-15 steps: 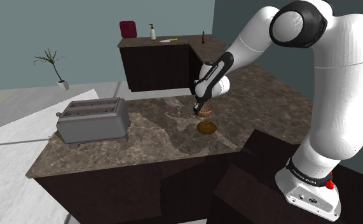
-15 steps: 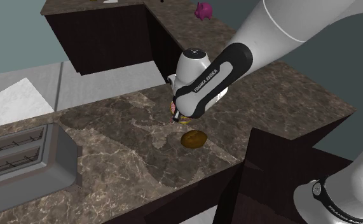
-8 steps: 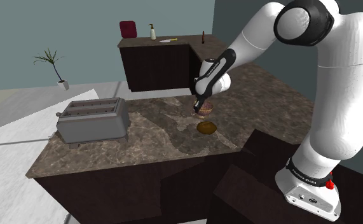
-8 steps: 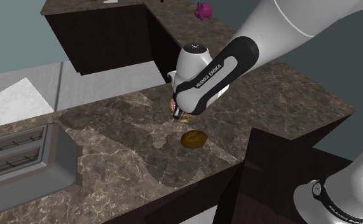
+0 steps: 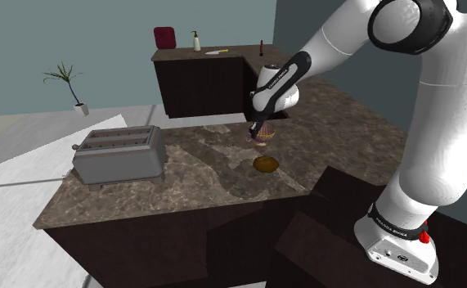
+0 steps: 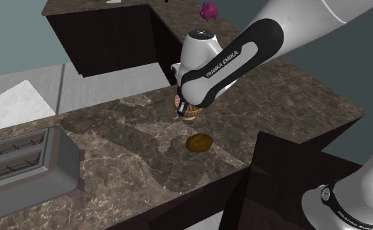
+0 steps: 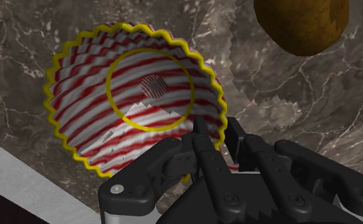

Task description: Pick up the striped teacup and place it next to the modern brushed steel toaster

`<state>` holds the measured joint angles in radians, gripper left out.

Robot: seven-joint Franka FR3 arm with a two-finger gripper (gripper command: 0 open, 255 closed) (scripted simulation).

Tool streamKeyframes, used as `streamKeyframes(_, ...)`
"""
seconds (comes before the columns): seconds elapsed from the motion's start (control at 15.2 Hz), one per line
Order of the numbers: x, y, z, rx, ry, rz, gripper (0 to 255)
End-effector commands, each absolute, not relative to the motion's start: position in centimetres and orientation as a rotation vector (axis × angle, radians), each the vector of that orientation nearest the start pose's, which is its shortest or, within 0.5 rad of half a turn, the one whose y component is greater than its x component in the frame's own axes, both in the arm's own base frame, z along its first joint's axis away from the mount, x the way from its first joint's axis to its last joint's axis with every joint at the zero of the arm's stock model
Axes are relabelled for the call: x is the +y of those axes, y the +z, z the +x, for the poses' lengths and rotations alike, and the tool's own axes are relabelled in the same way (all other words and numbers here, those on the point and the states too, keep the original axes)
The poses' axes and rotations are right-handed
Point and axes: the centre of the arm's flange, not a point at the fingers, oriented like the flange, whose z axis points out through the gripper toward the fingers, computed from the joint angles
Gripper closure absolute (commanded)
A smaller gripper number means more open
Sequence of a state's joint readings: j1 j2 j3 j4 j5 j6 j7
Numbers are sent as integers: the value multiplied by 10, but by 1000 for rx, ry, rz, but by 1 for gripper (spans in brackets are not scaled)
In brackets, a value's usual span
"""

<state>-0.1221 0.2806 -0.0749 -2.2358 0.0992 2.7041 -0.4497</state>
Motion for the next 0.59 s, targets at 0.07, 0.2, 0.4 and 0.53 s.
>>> streamKeyframes(0.07, -114, 279, 554, -271, -300, -3148, 255)
streamKeyframes(0.2, -114, 289, 554, -271, -300, -3148, 255)
streamKeyframes(0.4, -114, 305, 554, -271, -300, -3148, 255)
streamKeyframes(0.53, -114, 316, 554, -271, -300, -3148, 255)
